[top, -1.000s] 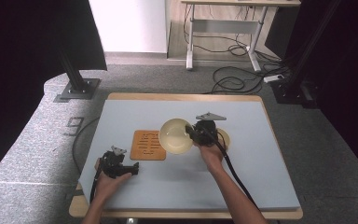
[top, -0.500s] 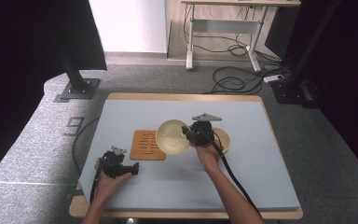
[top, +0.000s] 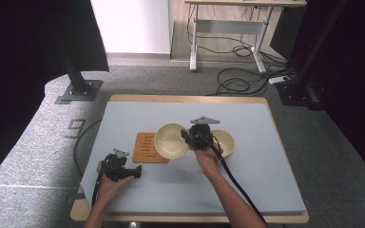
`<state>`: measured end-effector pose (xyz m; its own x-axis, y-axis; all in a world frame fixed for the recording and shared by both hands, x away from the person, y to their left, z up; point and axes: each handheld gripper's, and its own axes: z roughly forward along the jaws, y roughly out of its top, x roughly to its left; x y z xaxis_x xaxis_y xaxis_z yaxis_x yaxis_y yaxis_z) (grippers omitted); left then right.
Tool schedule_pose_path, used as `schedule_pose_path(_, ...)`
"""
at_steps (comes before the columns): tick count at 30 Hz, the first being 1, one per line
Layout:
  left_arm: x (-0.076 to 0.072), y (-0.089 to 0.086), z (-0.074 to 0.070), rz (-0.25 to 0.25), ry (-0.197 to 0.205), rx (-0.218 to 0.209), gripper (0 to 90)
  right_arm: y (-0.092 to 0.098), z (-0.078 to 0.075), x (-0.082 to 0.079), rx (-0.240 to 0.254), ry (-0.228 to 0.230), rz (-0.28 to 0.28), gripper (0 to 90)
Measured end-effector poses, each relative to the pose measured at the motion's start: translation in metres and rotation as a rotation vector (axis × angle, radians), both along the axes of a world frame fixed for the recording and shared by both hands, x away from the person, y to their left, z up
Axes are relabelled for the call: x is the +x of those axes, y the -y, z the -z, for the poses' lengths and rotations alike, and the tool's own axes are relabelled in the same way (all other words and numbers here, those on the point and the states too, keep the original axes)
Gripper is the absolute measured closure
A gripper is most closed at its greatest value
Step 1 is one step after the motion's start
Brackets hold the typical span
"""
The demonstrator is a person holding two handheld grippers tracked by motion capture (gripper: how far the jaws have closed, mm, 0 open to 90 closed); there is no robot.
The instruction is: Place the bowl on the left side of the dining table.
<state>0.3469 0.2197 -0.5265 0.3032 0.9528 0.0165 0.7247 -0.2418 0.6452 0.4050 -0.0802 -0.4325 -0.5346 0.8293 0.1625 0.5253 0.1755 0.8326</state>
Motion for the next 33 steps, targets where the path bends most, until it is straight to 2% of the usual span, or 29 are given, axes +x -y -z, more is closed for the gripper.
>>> schedule_pose_path(11,0.000,0.000,0.000,-0.001,0.000,-0.003,0.0,-0.007,0.005,0.003,-0.002,-0.010,-0.006,82.2)
schedule_pose_path(15,0.000,0.000,0.000,0.000,0.000,-0.002,0.0,-0.010,0.007,0.003,-0.008,0.006,-0.007,82.2)
schedule_pose_path(33,0.000,0.000,0.000,0.000,-0.001,-0.001,0.0,-0.022,0.018,0.009,-0.008,-0.021,-0.032,82.2)
